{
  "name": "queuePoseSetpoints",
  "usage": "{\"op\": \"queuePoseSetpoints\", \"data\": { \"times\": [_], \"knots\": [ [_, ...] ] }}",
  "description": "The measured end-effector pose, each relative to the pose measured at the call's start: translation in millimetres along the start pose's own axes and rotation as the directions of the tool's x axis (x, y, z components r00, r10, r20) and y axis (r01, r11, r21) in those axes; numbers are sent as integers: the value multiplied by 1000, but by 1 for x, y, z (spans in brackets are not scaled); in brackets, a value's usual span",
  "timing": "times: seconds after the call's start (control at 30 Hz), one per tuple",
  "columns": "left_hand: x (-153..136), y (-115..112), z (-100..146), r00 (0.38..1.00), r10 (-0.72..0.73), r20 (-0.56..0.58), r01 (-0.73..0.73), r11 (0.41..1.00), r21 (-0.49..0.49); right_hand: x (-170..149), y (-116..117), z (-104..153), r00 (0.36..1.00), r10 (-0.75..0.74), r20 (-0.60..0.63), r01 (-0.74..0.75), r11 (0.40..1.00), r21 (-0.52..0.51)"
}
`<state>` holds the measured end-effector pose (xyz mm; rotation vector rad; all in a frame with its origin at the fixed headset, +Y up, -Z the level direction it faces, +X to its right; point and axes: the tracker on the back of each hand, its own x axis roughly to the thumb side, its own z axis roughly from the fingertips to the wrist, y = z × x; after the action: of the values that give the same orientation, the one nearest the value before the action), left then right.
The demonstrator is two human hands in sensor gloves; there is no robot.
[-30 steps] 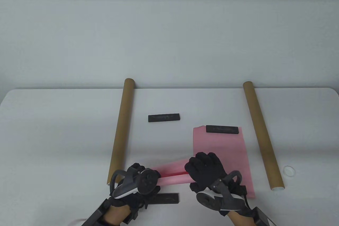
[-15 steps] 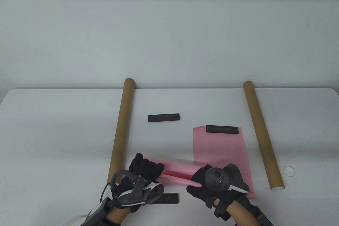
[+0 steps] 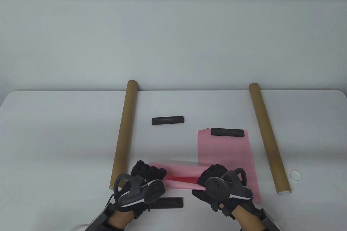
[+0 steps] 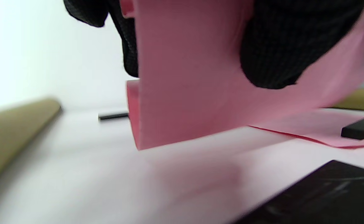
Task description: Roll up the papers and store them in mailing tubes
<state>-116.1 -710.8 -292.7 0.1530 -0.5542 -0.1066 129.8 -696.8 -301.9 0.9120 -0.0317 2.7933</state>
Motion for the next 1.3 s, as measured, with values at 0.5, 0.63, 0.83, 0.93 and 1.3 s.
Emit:
{"op": "queuePoseSetpoints", "data": {
  "times": [0.5, 0.63, 0.83, 0.93, 1.3],
  "knots": [
    [-11, -8, -2, 970, 231, -74, -237, 967, -97, 16, -8, 8, 986, 153, 59, -141, 974, -178],
    [-7, -3, 1, 991, 129, -42, -130, 991, -26, 8, -9, 8, 995, 92, 40, -84, 984, -160],
    [-4, 3, 2, 997, 69, -32, -68, 997, 39, 0, -11, 10, 999, -21, 26, 24, 987, -160],
    [-7, 2, 1, 991, 124, -41, -125, 992, 1, 7, -12, 13, 991, 130, 42, -120, 975, -187],
    [-6, 0, 3, 995, 94, -23, -93, 996, 11, 7, -8, 9, 994, 96, 50, -89, 987, -133]
  ]
}}
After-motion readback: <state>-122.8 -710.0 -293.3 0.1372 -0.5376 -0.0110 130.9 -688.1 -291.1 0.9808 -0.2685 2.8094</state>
